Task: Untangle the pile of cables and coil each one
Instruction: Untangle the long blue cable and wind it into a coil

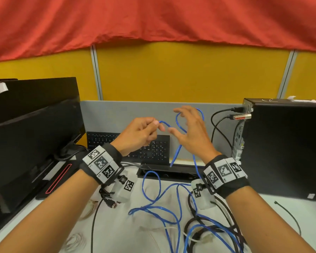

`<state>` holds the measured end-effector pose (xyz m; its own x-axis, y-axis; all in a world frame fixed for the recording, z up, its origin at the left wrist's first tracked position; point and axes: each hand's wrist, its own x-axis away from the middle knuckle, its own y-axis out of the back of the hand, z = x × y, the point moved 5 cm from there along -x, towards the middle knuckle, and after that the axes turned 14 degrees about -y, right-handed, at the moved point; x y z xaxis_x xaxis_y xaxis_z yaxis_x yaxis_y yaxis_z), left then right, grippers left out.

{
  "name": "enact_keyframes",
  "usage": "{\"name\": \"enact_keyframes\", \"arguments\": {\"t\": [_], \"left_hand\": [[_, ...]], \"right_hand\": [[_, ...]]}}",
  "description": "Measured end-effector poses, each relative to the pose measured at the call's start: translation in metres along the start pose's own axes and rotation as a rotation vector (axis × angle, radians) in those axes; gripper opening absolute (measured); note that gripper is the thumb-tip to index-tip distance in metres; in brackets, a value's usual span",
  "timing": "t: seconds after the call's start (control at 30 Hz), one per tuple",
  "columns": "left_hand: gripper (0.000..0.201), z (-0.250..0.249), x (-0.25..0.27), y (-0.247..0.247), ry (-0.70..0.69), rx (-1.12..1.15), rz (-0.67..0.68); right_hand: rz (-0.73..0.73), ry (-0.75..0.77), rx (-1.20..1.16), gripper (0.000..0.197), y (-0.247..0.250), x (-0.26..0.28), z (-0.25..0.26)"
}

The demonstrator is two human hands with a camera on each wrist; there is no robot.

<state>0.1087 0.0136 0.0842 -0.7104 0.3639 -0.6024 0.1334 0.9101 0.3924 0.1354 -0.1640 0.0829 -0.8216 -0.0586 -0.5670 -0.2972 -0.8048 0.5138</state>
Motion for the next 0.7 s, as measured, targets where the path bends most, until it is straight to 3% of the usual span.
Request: {"name": "enact_keyframes", "arguments": {"t": [0.1,0.23,0.3,0.4,0.5,0.57,0.7], "left_hand": [[0.033,0.007,0.007,0.006,0.024,-0.014,0.05],[0.032,0.02,0.015,0.011,0.082,-0.06,0.068],[0.031,0.029,0.017,0.019,0.119,-0.054,-0.027],[0.03,0.047,0.022,0.048,0.171,-0.014,-0.303],[0.028,0.058,0.031,0.08,0.179,-0.022,-0.587],[0.039,0.063,0.036,0.092,0.182,-0.002,-0.709],[0.035,0.064,0.034,0.094,0.139,0.261,-0.76]], "right_hand": [[-0.054,-0.053,-0.164,0.037,0.005,-0.005,-0.006],[-0.044,-0.175,-0.671,0.029,0.006,-0.006,-0.012],[-0.093,-0.256,-0.854,0.035,0.012,-0.006,-0.018],[-0.066,-0.341,-0.987,0.03,0.022,-0.005,-0.026],[-0.101,-0.297,-0.722,0.013,0.038,0.001,-0.032],[-0.129,-0.217,-0.437,0.016,0.041,0.006,-0.034],[-0.081,-0.138,-0.135,0.021,0.03,0.007,-0.042]]}}
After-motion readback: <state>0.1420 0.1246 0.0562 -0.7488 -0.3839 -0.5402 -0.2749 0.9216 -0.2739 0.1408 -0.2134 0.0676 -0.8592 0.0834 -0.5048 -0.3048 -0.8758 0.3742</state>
